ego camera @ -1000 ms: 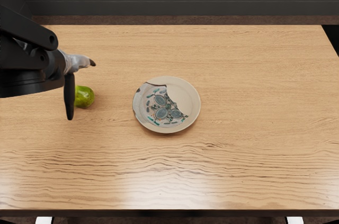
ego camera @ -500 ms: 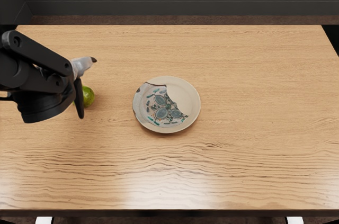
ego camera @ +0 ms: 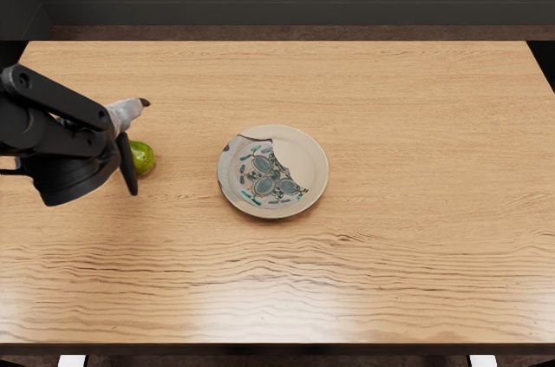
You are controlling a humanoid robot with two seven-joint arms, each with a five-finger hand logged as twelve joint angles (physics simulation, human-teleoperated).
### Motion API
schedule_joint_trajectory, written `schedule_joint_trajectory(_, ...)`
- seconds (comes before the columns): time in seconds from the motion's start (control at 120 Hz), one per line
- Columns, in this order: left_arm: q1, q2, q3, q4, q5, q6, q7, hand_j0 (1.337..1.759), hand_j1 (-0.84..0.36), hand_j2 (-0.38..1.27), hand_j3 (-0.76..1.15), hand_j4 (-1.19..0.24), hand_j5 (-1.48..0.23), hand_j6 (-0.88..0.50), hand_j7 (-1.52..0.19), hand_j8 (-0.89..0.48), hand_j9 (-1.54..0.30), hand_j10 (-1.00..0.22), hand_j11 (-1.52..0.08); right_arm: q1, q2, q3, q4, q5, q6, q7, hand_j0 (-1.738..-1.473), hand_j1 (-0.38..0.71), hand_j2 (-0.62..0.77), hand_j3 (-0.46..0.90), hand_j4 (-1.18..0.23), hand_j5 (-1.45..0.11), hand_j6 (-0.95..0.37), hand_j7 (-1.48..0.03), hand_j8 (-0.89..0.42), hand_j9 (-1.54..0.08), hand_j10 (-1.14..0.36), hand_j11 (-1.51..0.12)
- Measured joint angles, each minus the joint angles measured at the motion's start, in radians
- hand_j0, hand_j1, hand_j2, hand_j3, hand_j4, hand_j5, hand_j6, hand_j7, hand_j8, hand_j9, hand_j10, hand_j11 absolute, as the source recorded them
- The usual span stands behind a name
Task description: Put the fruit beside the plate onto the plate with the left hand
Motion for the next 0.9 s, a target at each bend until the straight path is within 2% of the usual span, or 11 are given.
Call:
schedule_joint_trajectory(0.25,0.079,-0.008,-0.026,0.076,0.001,0.0,0.0,1.658,0.2,0.03,0.0,-0.12,-0.16,-0.12,-0.16,-0.12,-0.16,-0.12,-0.16,0.0,0.0,0.0,0.0,0.0,0.0,0.0,-1.658,-0.35,0.0,0.0,0.0,0.0,0.0,0.0,0.0,0.0,0.0,0.0)
schedule_joint_trajectory(0.458,0.15,-0.013,-0.025,0.157,0.003,0.0,0.0,1.658,0.16,0.03,0.0,-0.16,-0.21,-0.16,-0.21,-0.16,-0.21,-0.16,-0.21,0.0,0.0,0.0,0.0,0.0,0.0,0.0,-1.658,-0.35,0.0,0.0,0.0,0.0,0.0,0.0,0.0,0.0,0.0,0.0)
schedule_joint_trajectory(0.642,0.16,-0.025,-0.028,0.206,0.003,0.002,0.0,1.658,0.14,0.03,0.0,-0.17,-0.22,-0.17,-0.22,-0.17,-0.22,-0.17,-0.22,0.0,0.0,0.0,0.0,0.0,0.0,0.0,-1.658,-0.35,0.0,0.0,0.0,0.0,0.0,0.0,0.0,0.0,0.0,0.0)
schedule_joint_trajectory(0.9,0.159,-0.054,-0.031,0.212,0.002,0.008,0.002,1.658,0.14,0.04,0.0,-0.18,-0.23,-0.18,-0.23,-0.18,-0.23,-0.18,-0.23,0.0,0.0,0.0,0.0,0.0,0.0,0.0,-1.658,-0.35,0.0,0.0,0.0,0.0,0.0,0.0,0.0,0.0,0.0,0.0)
